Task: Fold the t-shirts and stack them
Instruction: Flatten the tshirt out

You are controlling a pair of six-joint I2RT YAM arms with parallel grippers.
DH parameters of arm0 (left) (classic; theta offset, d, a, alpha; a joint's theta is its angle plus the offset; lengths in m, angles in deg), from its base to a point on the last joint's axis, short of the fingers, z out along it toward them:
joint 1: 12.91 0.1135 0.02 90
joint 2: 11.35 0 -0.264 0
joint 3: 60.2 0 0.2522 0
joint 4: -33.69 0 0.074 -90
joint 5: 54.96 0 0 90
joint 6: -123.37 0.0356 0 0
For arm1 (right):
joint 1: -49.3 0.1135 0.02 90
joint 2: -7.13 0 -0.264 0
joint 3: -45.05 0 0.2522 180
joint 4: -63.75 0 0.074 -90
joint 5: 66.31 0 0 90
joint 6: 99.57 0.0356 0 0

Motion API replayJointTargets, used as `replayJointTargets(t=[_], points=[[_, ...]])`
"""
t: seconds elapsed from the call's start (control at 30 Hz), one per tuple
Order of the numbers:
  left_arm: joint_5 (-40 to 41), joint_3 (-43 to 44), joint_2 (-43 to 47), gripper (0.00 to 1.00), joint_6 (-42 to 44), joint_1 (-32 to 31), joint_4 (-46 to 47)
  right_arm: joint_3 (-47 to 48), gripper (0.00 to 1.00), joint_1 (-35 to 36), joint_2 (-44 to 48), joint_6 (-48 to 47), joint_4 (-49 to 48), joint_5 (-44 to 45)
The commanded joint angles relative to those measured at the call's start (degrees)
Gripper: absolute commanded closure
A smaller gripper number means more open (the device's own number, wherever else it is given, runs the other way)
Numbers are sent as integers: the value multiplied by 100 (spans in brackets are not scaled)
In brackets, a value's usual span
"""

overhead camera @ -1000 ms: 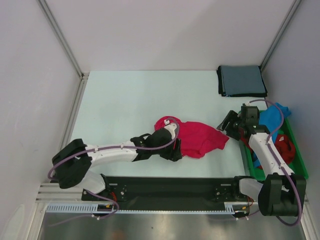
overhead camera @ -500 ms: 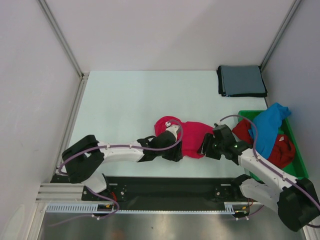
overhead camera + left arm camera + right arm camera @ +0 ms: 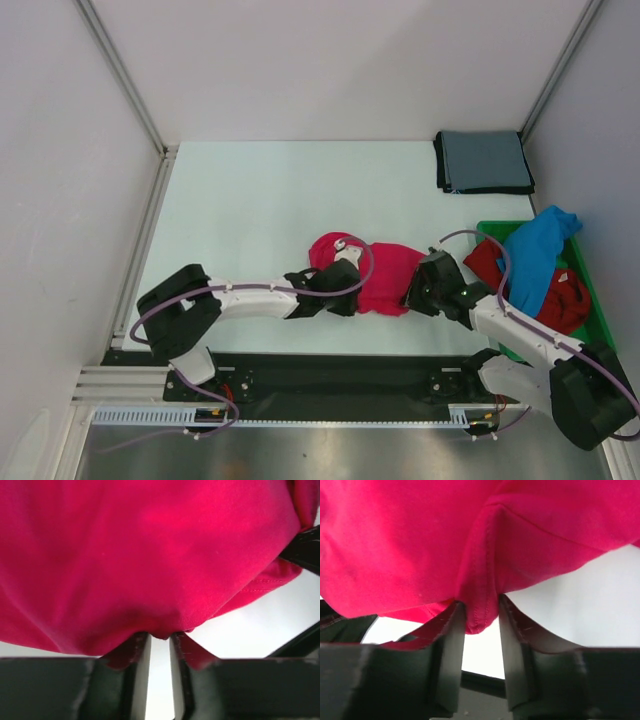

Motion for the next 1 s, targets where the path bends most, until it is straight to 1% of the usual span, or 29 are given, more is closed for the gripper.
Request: replayJointTargets(t=[0.0,0.03,0.07,0.1,0.13,0.17,0.23,0.27,0.33,0.37,0.43,0.47,0.5,0.53,0.6,0.63,0.7,0.73,0.8,0.87,0.97], points=[[378,339,-20,76,242,-22,-157,114,68,21,129,-13,-296,202],[466,435,-12,86,329,-14,-244,218,76,21,199,-57,-217,246],[519,497,-12,95,374,-14,-297,280,80,21,200,-75,-147,290],[580,558,-3,100,409,-22,-385,351,83,12,244,-75,-68,368],[642,707,23,100,531,-22,-542,421,87,-5,392,-101,11,456],[686,778,58,100,602,-22,-605,578,94,-31,472,-110,212,622],[704,962,181,100,882,-31,-702,763,99,-128,830,-145,477,808],[652,1016,382,100,1014,-40,-702,895,100,-276,989,-154,765,983],[354,1269,603,100,1269,-101,-693,1308,100,-505,1306,-303,1022,1116],[118,1375,865,100,1575,-128,-667,1466,100,-785,1664,-382,1223,1194],[-217,1804,1121,100,1989,-312,-676,2072,100,-1102,1956,-671,1426,1265],[-341,1972,1227,100,2130,-382,-693,2283,100,-1469,2149,-812,1558,1257],[-481,2357,1402,100,2262,-531,-763,2842,100,-1621,2203,-926,1620,1231],[-735,2552,1464,100,2473,-602,-790,3126,100,-1805,2230,-1197,1681,1222],[-1140,2948,1631,100,2676,-821,-860,3750,100,-2156,2222,-1436,1814,1265],[-1298,3350,1676,100,2894,-901,-974,4336,100,-2228,2204,-1568,1840,1274],[-1134,3748,1824,100,3115,-1128,-1254,4866,100,-2281,2108,-1884,1832,1309],[-976,4080,1904,100,3186,-1165,-1343,5400,100,-2282,2055,-1981,1831,1249],[-476,4337,2053,100,3222,-1165,-1501,5868,100,-2282,1985,-2359,1762,1091],[-194,4549,2343,100,3266,-1165,-1485,6377,100,-2282,1923,-2631,1569,985],[-516,4707,2642,100,3248,-1165,-1222,6766,100,-2282,1835,-2957,1375,1283]])
